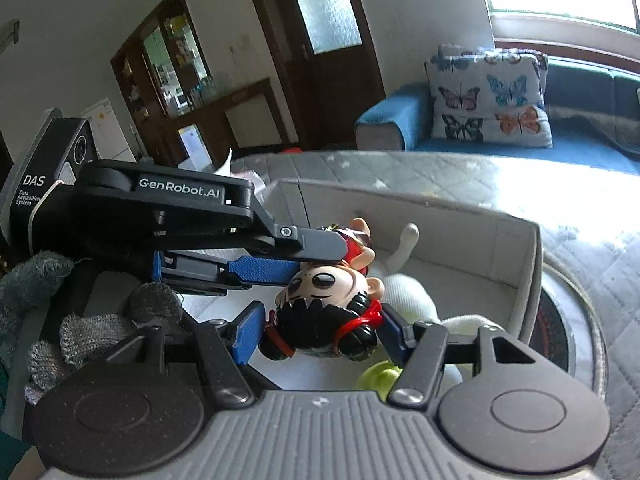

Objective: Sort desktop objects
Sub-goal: 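Lift the cartoon doll and carry it over the box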

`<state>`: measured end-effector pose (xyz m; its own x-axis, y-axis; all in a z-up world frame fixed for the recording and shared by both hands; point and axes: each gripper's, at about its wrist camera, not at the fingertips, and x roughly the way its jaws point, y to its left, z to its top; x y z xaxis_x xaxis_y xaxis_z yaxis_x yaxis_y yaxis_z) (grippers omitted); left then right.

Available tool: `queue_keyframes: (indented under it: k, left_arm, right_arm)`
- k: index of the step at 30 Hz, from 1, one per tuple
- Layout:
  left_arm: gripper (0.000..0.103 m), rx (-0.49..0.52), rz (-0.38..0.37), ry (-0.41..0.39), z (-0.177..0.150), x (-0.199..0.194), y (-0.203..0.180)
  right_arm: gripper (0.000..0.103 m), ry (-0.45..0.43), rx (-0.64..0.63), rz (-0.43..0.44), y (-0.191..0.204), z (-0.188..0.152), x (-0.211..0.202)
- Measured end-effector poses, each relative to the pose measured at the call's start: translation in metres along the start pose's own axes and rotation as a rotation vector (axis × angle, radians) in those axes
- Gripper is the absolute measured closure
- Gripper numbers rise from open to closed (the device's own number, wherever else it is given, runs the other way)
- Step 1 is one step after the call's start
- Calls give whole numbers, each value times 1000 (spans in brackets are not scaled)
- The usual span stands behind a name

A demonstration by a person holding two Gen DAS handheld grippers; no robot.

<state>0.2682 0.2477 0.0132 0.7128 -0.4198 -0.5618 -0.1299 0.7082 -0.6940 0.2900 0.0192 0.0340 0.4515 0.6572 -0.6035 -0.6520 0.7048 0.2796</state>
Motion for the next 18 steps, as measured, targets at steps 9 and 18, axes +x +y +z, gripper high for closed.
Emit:
queue_keyframes:
  k: [9,18]
  left_arm:
    - [63,27,5,33,-8,5,4]
    - [65,67,45,27,-10,7,2]
  right_arm:
    - [38,56,-13,-10,1,-5,11]
    - [33,60,-70,-31,8,-11,8]
